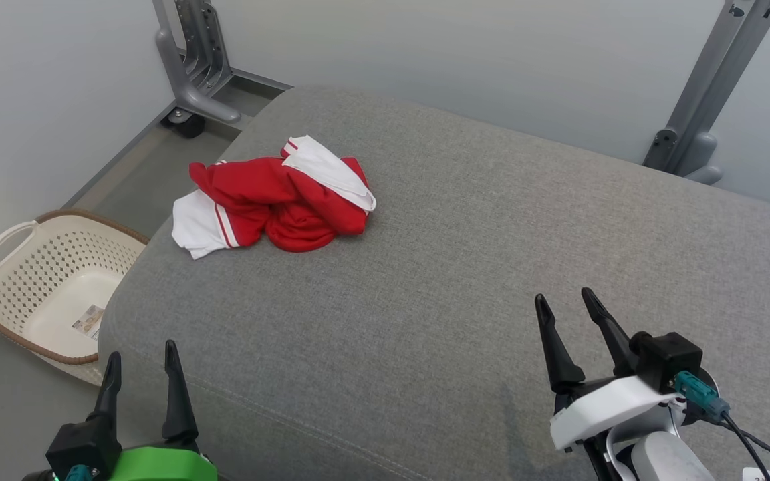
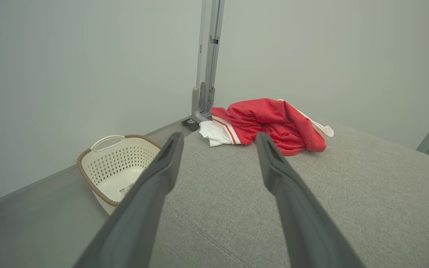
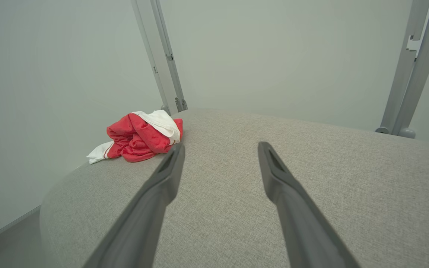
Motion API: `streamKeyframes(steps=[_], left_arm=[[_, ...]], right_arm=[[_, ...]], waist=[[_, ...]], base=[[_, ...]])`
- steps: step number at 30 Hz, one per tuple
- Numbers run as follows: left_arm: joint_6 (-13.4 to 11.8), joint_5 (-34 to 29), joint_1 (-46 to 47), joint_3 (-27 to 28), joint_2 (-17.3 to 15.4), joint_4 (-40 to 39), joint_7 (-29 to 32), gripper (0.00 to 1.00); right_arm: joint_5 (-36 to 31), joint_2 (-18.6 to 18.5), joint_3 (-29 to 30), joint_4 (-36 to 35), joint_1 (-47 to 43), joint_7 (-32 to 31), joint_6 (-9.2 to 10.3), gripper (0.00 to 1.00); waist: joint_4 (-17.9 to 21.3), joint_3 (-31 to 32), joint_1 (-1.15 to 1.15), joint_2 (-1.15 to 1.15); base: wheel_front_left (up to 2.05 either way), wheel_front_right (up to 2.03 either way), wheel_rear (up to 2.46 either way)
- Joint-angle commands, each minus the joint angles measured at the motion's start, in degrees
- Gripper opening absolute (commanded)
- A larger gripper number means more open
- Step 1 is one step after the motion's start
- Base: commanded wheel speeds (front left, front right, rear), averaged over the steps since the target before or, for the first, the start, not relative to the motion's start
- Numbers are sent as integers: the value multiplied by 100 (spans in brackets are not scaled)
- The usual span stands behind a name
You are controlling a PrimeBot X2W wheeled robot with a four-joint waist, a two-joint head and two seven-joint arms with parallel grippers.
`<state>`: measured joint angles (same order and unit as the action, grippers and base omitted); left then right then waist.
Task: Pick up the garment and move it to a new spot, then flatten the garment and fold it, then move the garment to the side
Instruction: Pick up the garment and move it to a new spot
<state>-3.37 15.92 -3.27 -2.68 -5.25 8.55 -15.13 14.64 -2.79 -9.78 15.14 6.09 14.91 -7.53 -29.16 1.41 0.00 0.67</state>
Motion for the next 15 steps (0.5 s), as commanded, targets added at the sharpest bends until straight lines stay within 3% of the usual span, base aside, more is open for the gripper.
streamKeyframes(steps=[1,10,15], left_arm=[[-37,-23,-98,18,6,-16,-1,100],[43,-11,-16,14,1,64,-1,100],[139,-116,429,7,-264,50,75,100]], right_arm=[[58,-21,4,23,39,30,8,100],[25,-20,148,-23,-78,34,8,100],[-55,-21,279,-116,-195,34,8,100]], waist=[[1,1,0,-67],[17,27,0,-67],[6,20,0,-67]], base=[[0,0,0],[0,0,0],[0,0,0]])
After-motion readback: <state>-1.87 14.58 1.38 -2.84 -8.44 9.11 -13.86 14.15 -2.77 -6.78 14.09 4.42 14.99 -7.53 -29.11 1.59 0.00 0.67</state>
